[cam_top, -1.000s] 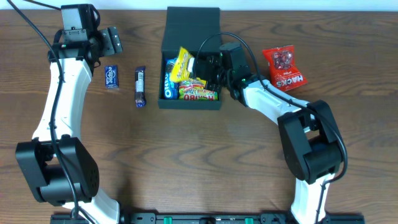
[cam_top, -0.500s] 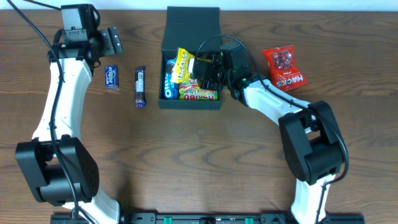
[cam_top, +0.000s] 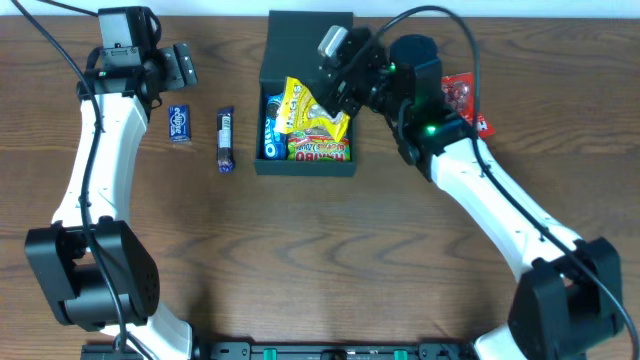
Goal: Pack container
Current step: 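Place the yellow Hacks bag into the box and release, then move the right gripper to the red Hacks bag and grasp it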
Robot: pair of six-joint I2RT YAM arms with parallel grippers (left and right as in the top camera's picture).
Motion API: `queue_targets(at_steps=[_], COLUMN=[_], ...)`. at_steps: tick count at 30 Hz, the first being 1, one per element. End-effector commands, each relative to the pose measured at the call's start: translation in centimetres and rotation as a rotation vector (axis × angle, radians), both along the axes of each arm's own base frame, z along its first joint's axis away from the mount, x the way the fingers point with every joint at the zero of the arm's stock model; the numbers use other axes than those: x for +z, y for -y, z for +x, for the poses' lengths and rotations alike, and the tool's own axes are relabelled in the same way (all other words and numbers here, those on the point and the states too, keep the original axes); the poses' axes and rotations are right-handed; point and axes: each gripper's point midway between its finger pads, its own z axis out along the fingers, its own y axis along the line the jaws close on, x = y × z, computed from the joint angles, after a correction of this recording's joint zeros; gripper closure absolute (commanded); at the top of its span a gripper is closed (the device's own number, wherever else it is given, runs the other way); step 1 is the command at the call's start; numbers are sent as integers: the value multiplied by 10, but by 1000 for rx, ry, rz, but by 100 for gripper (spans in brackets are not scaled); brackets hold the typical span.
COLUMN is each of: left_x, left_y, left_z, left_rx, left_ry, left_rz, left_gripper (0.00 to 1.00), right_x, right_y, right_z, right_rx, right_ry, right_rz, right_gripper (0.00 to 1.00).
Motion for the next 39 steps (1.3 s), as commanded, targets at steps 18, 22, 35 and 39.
queue_targets(at_steps=[18,22,35,39], left_x=[18,18,16,16], left_y=[0,0,0,0], left_z=[-3,-3,-5,-5], left_rx=[0,0,0,0], left_ry=[33,33,23,22], left_rz=[0,0,-1,-1], left_gripper=[5,5,5,5], right_x=[-196,-203,-88,-44], right_y=[33,55,57,114], right_z=[37,43,61,63], right_rx=[-424,-531,-541,-716], right_ry=[-548,-536,-299,-235], right_rz=[-109,-161,26,33], right_gripper=[99,99,97,91])
